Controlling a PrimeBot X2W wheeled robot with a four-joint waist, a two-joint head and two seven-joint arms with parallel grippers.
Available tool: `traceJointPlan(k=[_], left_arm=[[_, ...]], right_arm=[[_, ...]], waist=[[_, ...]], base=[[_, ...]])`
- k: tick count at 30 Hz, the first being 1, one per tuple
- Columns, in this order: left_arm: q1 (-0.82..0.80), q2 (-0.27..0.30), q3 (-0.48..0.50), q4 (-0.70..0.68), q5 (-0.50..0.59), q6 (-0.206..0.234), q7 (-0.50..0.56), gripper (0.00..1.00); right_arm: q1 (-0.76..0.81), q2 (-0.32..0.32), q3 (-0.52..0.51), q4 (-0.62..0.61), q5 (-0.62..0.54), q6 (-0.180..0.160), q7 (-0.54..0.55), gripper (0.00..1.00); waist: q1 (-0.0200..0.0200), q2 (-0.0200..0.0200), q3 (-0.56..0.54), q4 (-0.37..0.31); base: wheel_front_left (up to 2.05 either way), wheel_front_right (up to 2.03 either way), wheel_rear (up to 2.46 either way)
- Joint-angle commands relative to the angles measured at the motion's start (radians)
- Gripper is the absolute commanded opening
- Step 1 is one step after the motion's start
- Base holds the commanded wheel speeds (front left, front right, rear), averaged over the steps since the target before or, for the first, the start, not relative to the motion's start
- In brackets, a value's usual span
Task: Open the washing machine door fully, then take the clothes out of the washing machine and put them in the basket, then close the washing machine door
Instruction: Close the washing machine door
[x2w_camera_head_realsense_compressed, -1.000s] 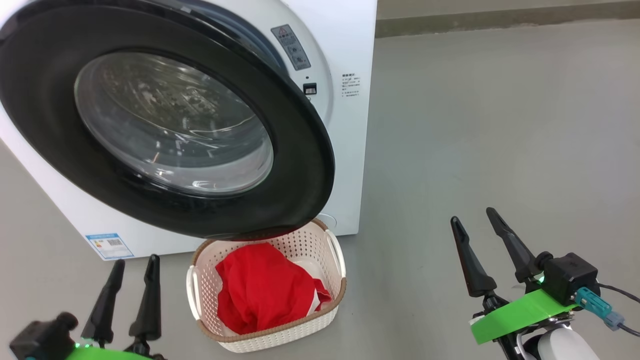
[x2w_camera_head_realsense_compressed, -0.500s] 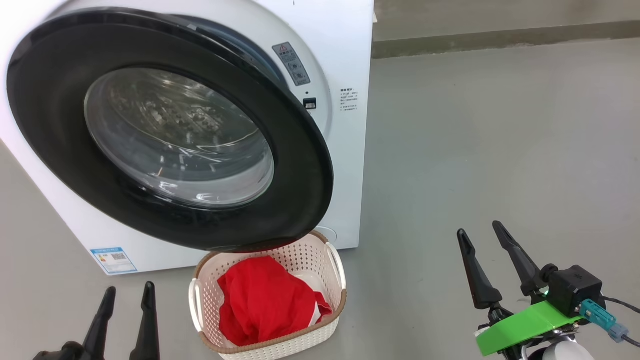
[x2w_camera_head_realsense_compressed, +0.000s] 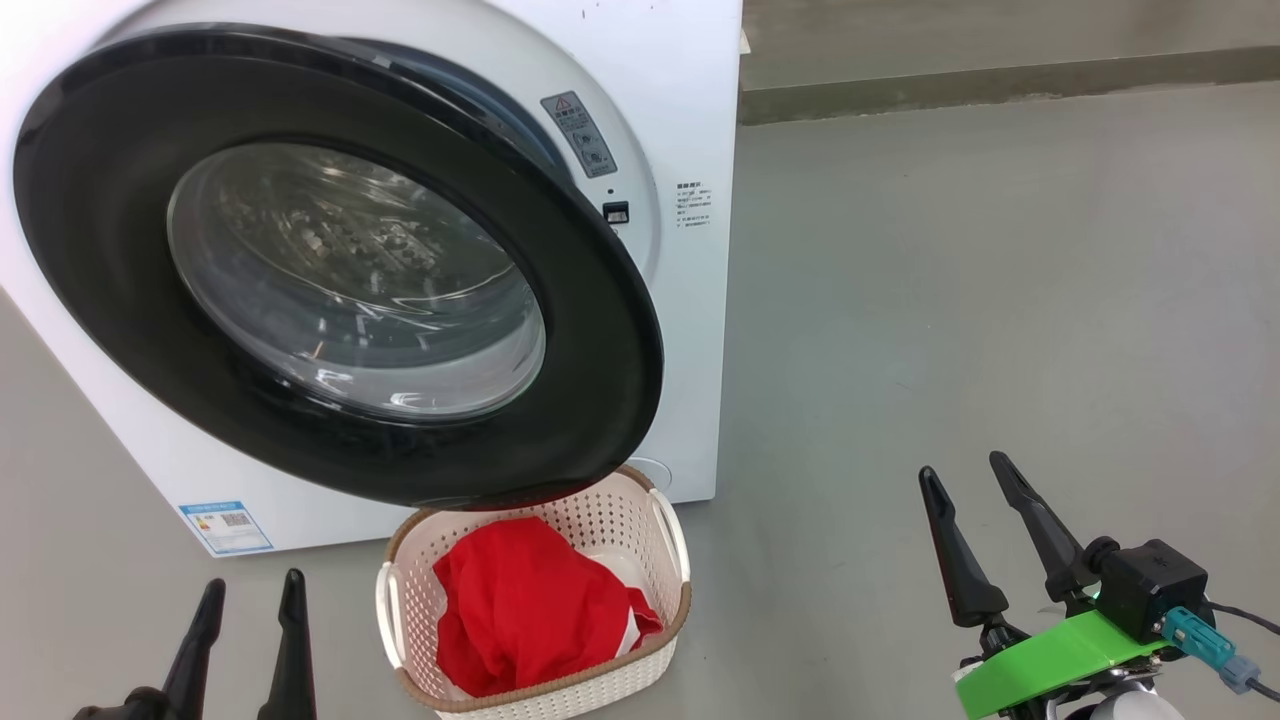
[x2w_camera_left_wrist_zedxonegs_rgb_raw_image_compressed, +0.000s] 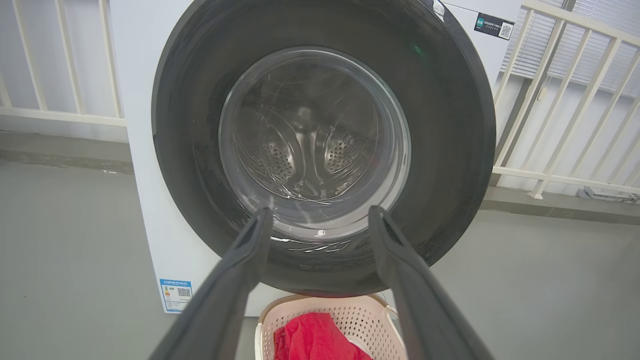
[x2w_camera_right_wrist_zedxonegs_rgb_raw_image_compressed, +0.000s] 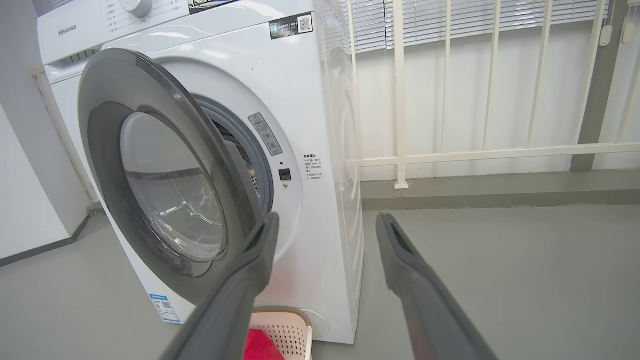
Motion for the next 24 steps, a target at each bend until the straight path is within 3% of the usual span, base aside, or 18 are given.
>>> traceJointPlan(k=[1, 14, 15, 16, 18, 19, 20, 24], left_arm=[[-0.015, 0.007, 0.037, -0.019, 0.013, -0.003, -0.012, 1.0], [-0.015, -0.011, 0.031, -0.024, 0.038, -0.006, -0.012, 1.0], [-0.015, -0.012, 0.028, -0.025, 0.039, -0.006, -0.012, 1.0], [-0.017, -0.013, 0.025, -0.025, 0.04, -0.006, -0.012, 1.0], [-0.019, -0.014, 0.016, -0.025, 0.043, -0.006, -0.012, 1.0], [-0.02, -0.015, 0.011, -0.024, 0.043, -0.006, -0.012, 1.0], [-0.021, -0.015, 0.006, -0.023, 0.043, -0.006, -0.012, 1.0], [-0.026, -0.016, -0.01, -0.023, 0.042, -0.006, -0.012, 1.0]], right_arm=[[-0.018, -0.004, 0.016, -0.026, 0.001, 0.006, -0.006, 1.0], [-0.021, -0.016, 0.021, -0.016, -0.009, 0.006, -0.006, 1.0], [-0.024, -0.019, 0.023, -0.012, -0.011, 0.006, -0.006, 0.89], [-0.027, -0.022, 0.026, -0.008, -0.013, 0.006, -0.006, 0.51], [-0.036, -0.025, 0.029, 0.002, -0.015, 0.006, -0.006, 0.16], [-0.041, -0.026, 0.03, 0.009, -0.017, 0.006, -0.006, 0.05], [-0.046, -0.027, 0.03, 0.019, -0.021, 0.006, -0.006, 0.0], [-0.07, -0.025, 0.039, 0.045, -0.025, 0.006, -0.006, 0.0]], waist=[[0.0, -0.0001, 0.001, 0.0], [0.0, -0.0001, 0.015, 0.009], [0.0, -0.0001, 0.018, 0.013], [0.0, -0.0001, 0.021, 0.016], [0.0, -0.0001, 0.03, 0.026], [0.0, -0.0001, 0.034, 0.031], [0.0, -0.0001, 0.038, 0.037], [0.0, -0.0001, 0.051, 0.058]], base=[[0.0, 0.0, 0.0], [0.0, 0.0, 0.0], [0.0, 0.0, 0.0], [0.0, 0.0, 0.0], [0.0, 0.0, 0.0], [0.0, 0.0, 0.0], [0.0, 0.0, 0.0], [0.0, 0.0, 0.0]])
